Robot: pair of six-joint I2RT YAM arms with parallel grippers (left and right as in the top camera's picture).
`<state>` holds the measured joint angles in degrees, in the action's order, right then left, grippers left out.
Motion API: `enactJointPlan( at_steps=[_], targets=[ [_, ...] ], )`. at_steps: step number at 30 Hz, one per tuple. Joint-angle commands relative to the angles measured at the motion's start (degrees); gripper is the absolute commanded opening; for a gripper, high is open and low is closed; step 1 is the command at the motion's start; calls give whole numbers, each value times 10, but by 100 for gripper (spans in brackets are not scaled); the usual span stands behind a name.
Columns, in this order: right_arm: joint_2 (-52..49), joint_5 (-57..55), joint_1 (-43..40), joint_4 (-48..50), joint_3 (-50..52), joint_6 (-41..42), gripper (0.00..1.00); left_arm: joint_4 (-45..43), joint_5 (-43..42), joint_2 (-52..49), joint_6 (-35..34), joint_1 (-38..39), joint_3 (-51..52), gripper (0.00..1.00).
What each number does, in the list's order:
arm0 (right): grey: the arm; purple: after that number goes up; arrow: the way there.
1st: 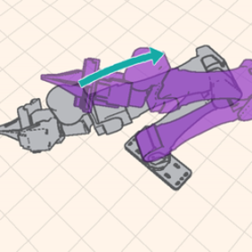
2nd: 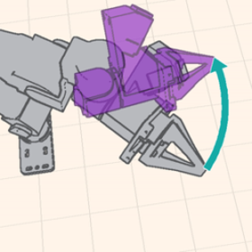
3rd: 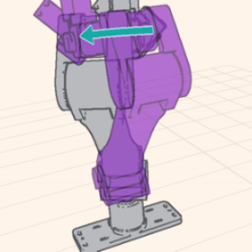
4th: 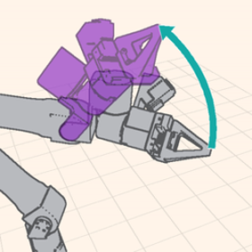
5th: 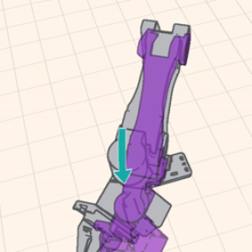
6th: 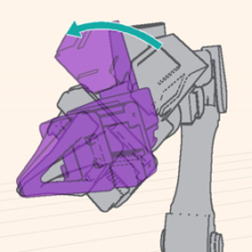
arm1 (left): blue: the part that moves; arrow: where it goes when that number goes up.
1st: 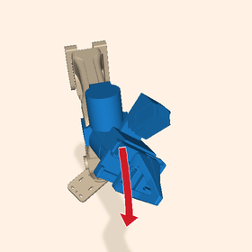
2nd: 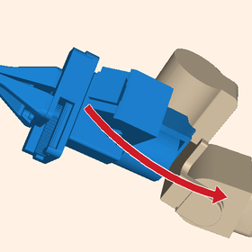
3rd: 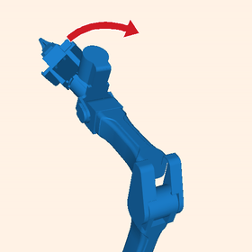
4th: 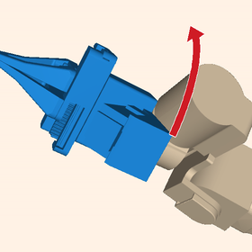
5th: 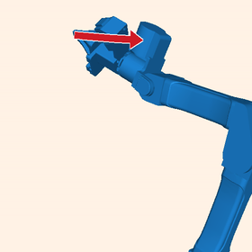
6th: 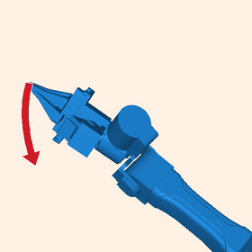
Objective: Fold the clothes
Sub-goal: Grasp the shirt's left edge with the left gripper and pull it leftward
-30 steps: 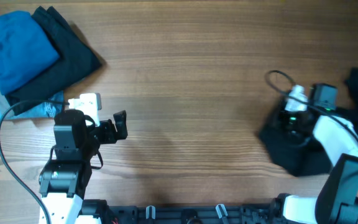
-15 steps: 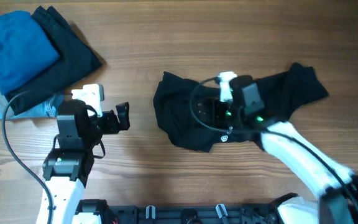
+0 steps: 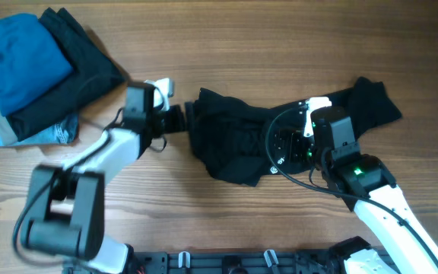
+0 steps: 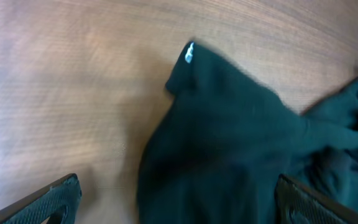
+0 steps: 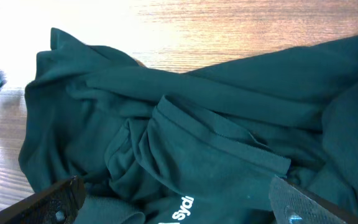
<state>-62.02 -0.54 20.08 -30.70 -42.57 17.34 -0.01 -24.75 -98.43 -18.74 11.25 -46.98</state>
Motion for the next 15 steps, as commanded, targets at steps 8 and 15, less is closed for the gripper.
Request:
enactJointPlan(
  at_steps=[8,15],
  targets=[
    [3,-11,-2,-5,-3,17,100,-40,42,-94,16,48,-62,91],
    [3,-12,-2,-9,-3,23,100,-61,87,-95,18,48,-63,4]
  ],
)
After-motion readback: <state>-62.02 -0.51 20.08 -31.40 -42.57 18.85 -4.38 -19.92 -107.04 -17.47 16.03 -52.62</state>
